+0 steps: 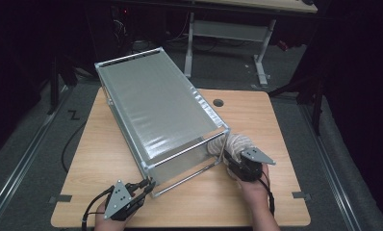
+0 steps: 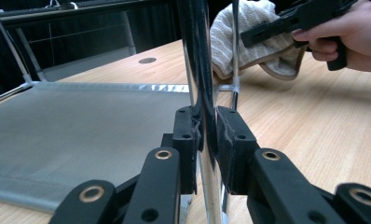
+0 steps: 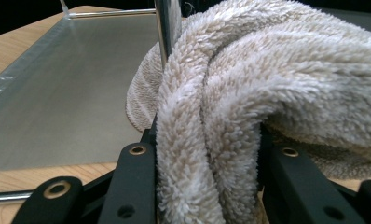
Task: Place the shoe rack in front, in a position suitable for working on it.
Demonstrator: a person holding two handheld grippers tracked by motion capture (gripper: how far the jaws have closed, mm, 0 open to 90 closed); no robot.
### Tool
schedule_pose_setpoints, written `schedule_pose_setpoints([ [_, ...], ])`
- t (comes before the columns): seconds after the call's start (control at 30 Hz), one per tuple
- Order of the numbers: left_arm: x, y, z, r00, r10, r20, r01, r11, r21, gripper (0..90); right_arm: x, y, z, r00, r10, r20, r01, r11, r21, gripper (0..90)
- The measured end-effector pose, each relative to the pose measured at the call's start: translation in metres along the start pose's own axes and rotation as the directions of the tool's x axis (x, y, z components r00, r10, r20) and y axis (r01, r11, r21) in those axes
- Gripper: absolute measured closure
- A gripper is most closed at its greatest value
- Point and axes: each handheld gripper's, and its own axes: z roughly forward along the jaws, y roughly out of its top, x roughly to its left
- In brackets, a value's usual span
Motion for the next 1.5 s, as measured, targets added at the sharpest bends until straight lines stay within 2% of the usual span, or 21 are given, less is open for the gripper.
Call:
schedule_pose_setpoints([
  [0.13, 0.004, -0.001, 0.001, 1.0000, 0.003, 0.004, -0.003, 1.0000, -0.002, 78.0, -0.001, 0.000, 0.000, 1.0000, 0.004, -0.006, -0.004, 1.000, -0.001, 65.0],
  [0.2, 0.003, 0.000, 0.001, 1.0000, 0.002, 0.001, -0.002, 1.0000, -0.001, 78.0, -0.001, 0.000, 0.000, 1.0000, 0.003, 0.004, -0.003, 1.000, 0.004, 64.9],
  [0.37, 0.001, 0.000, -0.002, 0.9997, 0.012, -0.019, -0.012, 0.9999, 0.008, 77.7, -0.005, 0.000, 0.000, 0.9982, 0.006, 0.060, -0.006, 1.000, 0.002, 64.8],
  [0.53, 0.000, -0.004, -0.016, 0.9980, 0.023, -0.059, -0.022, 0.9996, 0.017, 77.5, -0.013, 0.005, 0.008, 0.9944, 0.059, 0.088, -0.058, 0.998, -0.019, 64.8],
  [0.6, 0.000, -0.005, -0.020, 0.9967, 0.022, -0.079, -0.020, 0.9996, 0.018, 77.3, -0.012, 0.007, 0.014, 0.9950, 0.070, 0.072, -0.069, 0.997, -0.014, 64.7],
  [0.67, 0.001, -0.006, -0.024, 0.9953, 0.016, -0.096, -0.015, 0.9997, 0.019, 77.3, -0.008, 0.008, 0.021, 0.9976, 0.055, 0.041, -0.055, 0.998, -0.006, 64.7],
  [0.77, 0.004, -0.009, -0.032, 0.9920, 0.008, -0.126, -0.006, 0.9998, 0.020, 77.3, 0.003, 0.013, 0.026, 0.9996, 0.026, -0.015, -0.026, 0.999, -0.028, 64.7],
  [0.9, 0.009, -0.011, -0.037, 0.9874, 0.004, -0.158, 0.000, 0.9997, 0.024, 77.2, 0.014, 0.014, 0.032, 0.9986, -0.002, -0.053, 0.001, 1.000, -0.032, 64.8],
  [1.1, 0.016, -0.012, -0.037, 0.9847, -0.007, -0.174, 0.011, 0.9997, 0.020, 77.3, 0.024, 0.016, 0.030, 0.9954, -0.038, -0.088, 0.033, 0.998, -0.050, 64.8],
  [1.17, 0.017, -0.012, -0.038, 0.9835, -0.008, -0.181, 0.012, 0.9997, 0.022, 77.4, 0.027, 0.016, 0.028, 0.9950, -0.053, -0.084, 0.048, 0.997, -0.056, 65.0],
  [1.3, 0.019, -0.013, -0.039, 0.9802, -0.015, -0.197, 0.020, 0.9995, 0.025, 77.5, 0.028, 0.017, 0.028, 0.9916, -0.069, -0.110, 0.062, 0.996, -0.065, 66.2],
  [1.43, 0.025, -0.014, -0.040, 0.9758, -0.049, -0.213, 0.054, 0.9984, 0.017, 78.2, 0.032, 0.016, 0.026, 0.9855, -0.099, -0.138, 0.091, 0.994, -0.065, 67.3],
  [1.5, 0.027, -0.014, -0.040, 0.9753, -0.050, -0.215, 0.055, 0.9984, 0.016, 78.4, 0.033, 0.016, 0.025, 0.9836, -0.104, -0.148, 0.095, 0.993, -0.065, 67.3],
])
